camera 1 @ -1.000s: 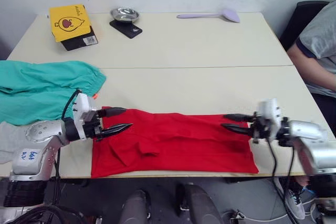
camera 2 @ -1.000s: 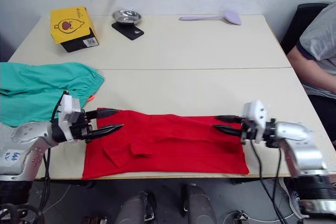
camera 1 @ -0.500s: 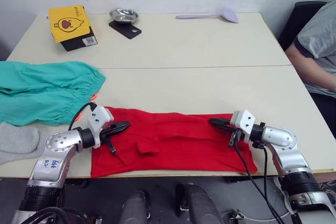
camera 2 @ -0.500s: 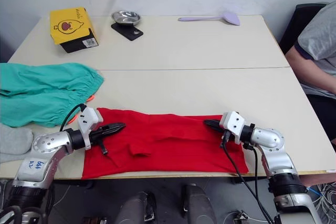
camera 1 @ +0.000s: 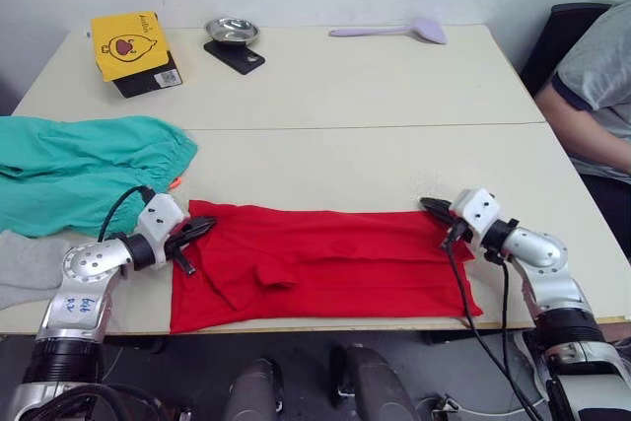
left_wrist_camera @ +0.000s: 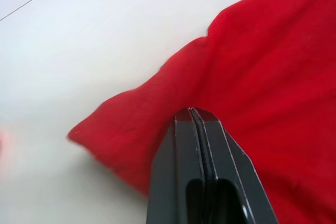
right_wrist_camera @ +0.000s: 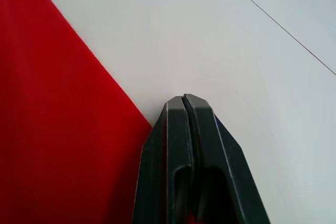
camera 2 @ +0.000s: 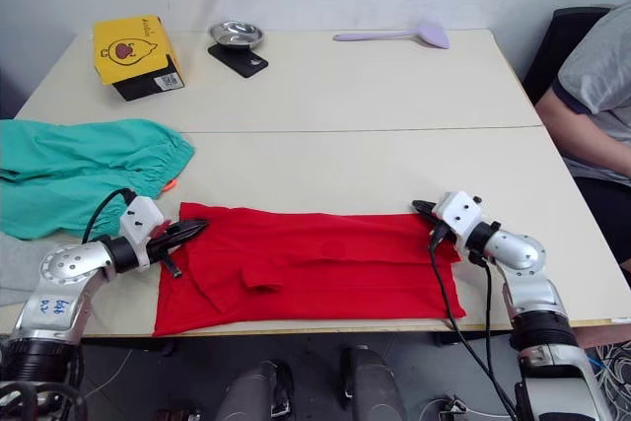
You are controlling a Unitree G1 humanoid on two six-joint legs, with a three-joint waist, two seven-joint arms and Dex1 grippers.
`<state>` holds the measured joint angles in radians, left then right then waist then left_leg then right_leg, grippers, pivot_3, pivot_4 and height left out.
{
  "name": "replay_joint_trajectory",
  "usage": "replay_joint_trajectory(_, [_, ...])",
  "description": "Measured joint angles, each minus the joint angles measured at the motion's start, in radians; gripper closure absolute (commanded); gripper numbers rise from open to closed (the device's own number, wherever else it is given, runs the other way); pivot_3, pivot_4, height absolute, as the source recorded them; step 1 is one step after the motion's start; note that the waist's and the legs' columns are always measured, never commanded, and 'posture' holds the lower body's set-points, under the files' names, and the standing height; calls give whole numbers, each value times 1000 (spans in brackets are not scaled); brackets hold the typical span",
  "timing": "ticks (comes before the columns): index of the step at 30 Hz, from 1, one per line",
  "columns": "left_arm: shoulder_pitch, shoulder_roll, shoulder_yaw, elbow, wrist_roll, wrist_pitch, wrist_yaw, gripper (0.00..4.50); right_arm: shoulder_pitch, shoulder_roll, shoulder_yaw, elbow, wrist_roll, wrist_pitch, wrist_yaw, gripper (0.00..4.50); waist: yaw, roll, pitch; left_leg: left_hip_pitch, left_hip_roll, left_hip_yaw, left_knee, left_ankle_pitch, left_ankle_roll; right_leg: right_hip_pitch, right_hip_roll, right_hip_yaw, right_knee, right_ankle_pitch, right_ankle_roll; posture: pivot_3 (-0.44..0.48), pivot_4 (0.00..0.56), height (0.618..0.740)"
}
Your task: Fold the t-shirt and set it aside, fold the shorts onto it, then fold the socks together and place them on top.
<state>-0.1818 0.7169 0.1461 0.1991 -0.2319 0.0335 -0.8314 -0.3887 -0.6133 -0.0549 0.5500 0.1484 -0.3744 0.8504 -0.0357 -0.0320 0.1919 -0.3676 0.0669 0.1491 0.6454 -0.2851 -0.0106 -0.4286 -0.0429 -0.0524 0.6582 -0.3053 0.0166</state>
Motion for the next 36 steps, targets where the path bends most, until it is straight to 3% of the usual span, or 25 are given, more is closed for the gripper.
replay_joint_trajectory(7, [1,5,13,-106,-156,34,-204,4483,65,-45,-5,-234,176,186,247,4500,3,0,0,-1,0,0,0,-1,0,0,0,-1,-1,0,0,0,150,740])
replay_joint_trajectory(11, [-32,-15,-26,-152,-140,111,-161,4483,98,-46,58,-385,168,331,245,4500,4,0,0,-1,0,-1,0,-1,1,0,0,-1,0,0,0,0,150,740])
replay_joint_trajectory(18, [-53,-73,-143,-183,-19,232,-11,4483,94,42,210,-573,76,575,101,4500,3,0,0,-3,0,-1,0,0,-1,-2,0,-1,0,0,0,0,150,740])
replay_joint_trajectory(26, [-55,-68,-127,-177,41,236,102,4483,91,16,166,-535,6,579,-13,4500,7,-1,-1,0,0,-1,0,-1,1,0,-1,-1,-1,0,0,0,150,740])
replay_joint_trajectory(36, [-27,-50,-70,-110,23,147,99,4483,86,-63,35,-399,70,569,39,4500,4,0,-4,0,0,-1,0,-1,1,0,0,0,0,0,0,0,150,740])
